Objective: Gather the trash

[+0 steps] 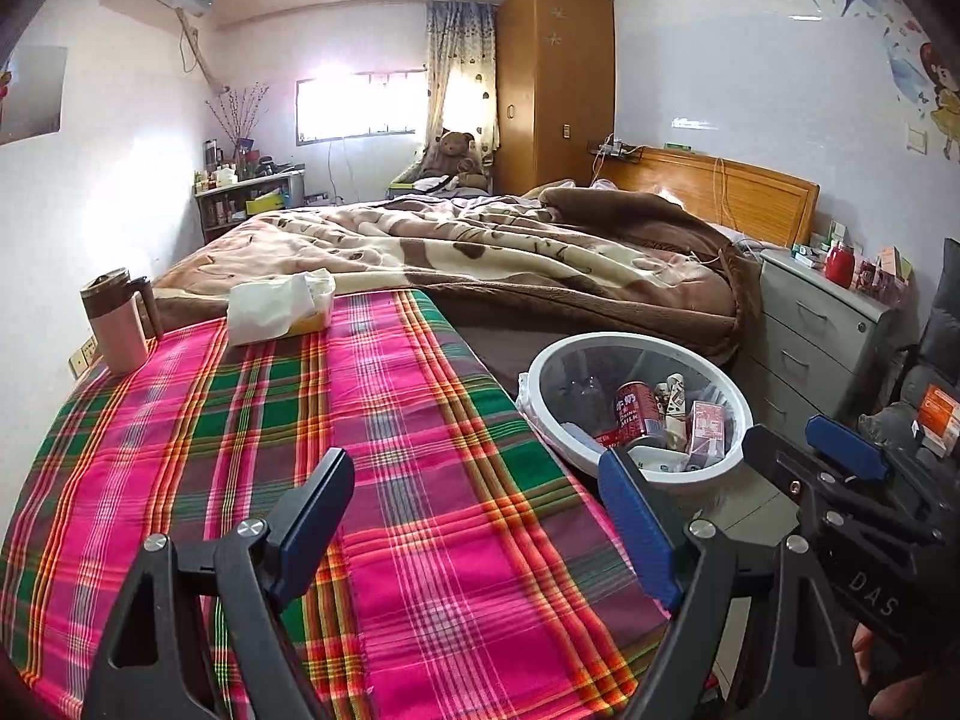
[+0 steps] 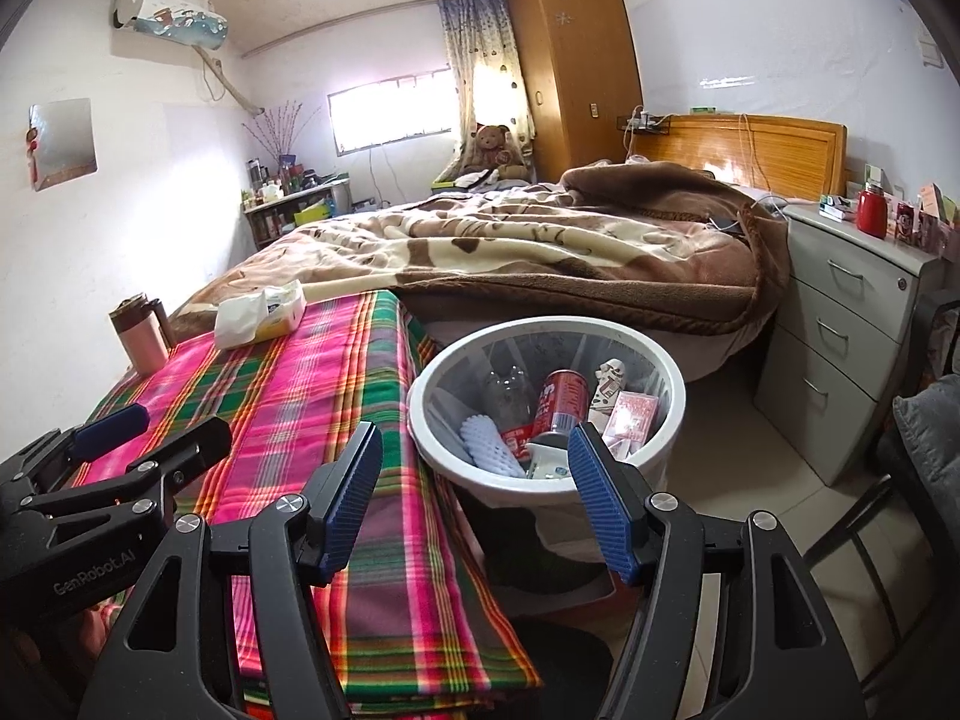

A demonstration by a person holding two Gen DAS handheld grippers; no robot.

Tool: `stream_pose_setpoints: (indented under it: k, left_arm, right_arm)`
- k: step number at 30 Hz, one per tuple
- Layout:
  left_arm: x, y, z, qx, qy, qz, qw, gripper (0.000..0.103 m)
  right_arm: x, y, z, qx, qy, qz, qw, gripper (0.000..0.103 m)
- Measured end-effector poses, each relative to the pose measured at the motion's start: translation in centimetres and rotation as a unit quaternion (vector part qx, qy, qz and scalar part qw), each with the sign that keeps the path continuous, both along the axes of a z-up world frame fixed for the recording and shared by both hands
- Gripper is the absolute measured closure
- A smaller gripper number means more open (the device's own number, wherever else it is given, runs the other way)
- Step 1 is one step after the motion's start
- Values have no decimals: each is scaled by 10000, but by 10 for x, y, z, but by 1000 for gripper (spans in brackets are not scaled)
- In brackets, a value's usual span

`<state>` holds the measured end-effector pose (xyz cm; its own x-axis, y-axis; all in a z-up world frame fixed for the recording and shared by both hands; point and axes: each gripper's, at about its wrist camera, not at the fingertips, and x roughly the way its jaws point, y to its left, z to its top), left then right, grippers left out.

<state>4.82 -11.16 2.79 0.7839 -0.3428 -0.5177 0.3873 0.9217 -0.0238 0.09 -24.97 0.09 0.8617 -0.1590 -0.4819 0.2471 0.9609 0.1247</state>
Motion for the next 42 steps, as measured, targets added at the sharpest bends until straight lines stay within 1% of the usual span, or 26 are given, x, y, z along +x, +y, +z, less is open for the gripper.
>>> stream_pose_setpoints:
  k: [4,8,18,42]
  left_arm:
    - [-2,3,-3,62,4,120,9999,18]
    - [-5,4,-5,100,-6,134,9999,18]
    - [-6,6,-4,86,1,209,9997,18]
    - [-8,9,-5,89,-4,241,9997,18]
  right_arm:
    - [0,4,-3,-30,41,-29,10000,37]
    - [0,3,-4,25,53,-55,10000,37]
    - [-1,6,-4,40,40,-80,10000,37]
    - [-2,9,-4,34,42,-75,10000,37]
